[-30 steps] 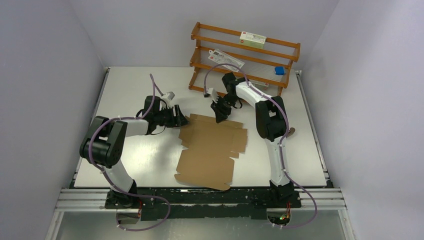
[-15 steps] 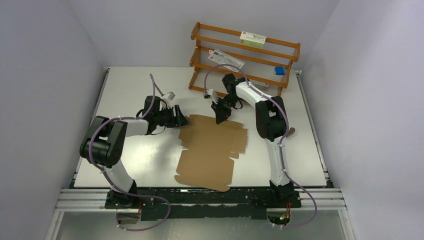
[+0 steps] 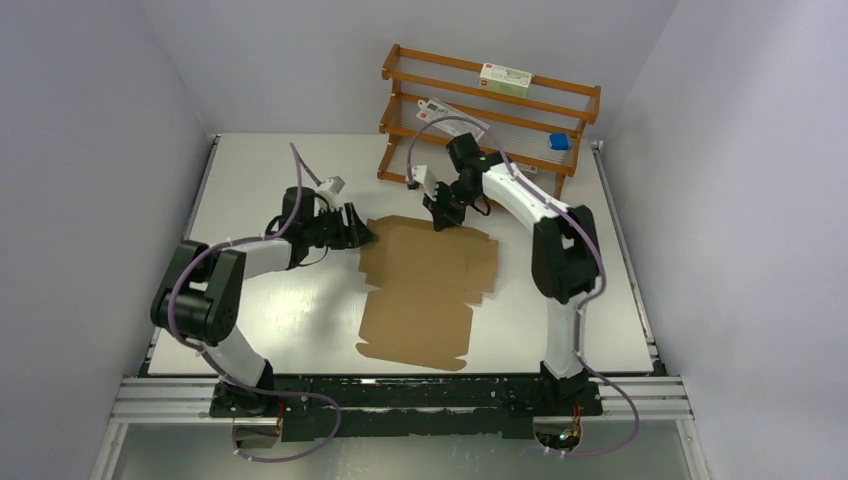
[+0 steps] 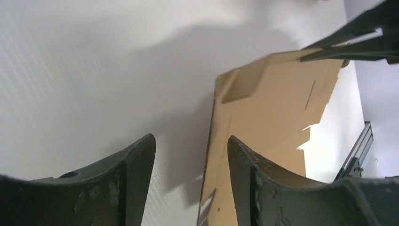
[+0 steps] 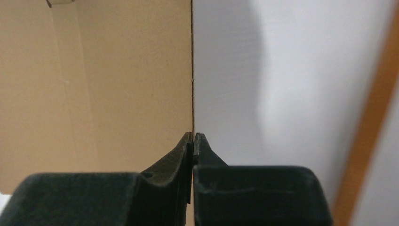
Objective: Fold the paper box
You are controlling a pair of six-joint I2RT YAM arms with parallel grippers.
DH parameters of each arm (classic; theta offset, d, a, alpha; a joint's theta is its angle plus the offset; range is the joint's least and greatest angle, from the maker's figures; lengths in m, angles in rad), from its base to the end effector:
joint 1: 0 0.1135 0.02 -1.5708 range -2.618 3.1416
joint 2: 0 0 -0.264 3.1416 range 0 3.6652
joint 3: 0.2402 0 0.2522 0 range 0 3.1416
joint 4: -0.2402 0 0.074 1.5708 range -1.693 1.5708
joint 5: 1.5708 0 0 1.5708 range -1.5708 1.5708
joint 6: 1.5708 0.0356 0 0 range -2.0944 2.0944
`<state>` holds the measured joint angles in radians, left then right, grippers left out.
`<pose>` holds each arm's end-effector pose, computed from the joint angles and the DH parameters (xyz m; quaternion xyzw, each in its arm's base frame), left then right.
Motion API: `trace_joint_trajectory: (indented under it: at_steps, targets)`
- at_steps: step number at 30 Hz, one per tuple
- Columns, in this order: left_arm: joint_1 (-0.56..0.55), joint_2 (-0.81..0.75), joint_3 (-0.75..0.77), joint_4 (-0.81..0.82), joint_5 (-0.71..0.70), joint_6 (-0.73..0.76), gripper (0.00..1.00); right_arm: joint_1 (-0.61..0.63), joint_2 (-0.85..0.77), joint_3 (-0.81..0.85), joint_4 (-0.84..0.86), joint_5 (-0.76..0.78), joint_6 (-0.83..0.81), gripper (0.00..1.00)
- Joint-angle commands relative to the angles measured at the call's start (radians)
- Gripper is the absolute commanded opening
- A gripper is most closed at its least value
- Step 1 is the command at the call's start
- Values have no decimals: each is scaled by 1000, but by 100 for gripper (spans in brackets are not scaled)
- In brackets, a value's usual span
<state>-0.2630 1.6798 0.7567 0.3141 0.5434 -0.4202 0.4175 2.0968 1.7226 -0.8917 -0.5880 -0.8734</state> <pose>0.3139 -0.1036 0.1570 0.0567 0.8612 -0.3735 0.3402 0.3883 0.1939 0.2093 -0.6042 0.7292 0.2462 0.2063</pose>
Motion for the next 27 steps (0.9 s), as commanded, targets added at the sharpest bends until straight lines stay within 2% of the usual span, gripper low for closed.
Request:
trace_joint_trajectory:
  at_steps: [1, 6, 13, 17, 22, 27]
  targets:
    - [30, -111, 1, 49, -27, -33, 62, 53, -200, -94, 222, 130, -10, 3]
    - [53, -216, -24, 81, -86, -52, 62, 130, -322, -214, 406, 313, -63, 1]
    - [96, -328, -91, 186, -107, -87, 62, 225, -413, -430, 677, 568, -172, 0]
    - [109, -351, -122, 234, -99, -99, 62, 248, -452, -523, 822, 586, -215, 0]
    - [126, -312, -75, 116, -170, -102, 61, 275, -472, -603, 995, 648, -296, 0]
    - [168, -253, -54, 114, -168, -150, 59, 322, -482, -682, 1173, 735, -410, 0]
